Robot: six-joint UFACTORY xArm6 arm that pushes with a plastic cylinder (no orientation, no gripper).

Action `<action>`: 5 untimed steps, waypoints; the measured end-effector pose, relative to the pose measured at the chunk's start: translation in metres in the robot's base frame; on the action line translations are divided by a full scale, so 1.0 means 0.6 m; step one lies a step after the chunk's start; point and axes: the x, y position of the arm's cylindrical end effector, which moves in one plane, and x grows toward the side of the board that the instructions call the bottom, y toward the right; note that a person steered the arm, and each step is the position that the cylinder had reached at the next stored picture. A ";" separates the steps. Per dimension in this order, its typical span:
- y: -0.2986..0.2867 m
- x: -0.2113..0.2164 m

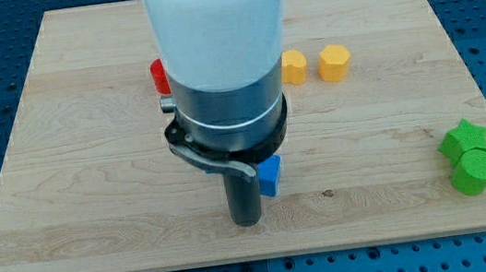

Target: Slide the blue cube closer to blue triangle

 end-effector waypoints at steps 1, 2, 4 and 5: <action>0.064 0.022; 0.140 0.012; 0.110 -0.016; 0.065 -0.038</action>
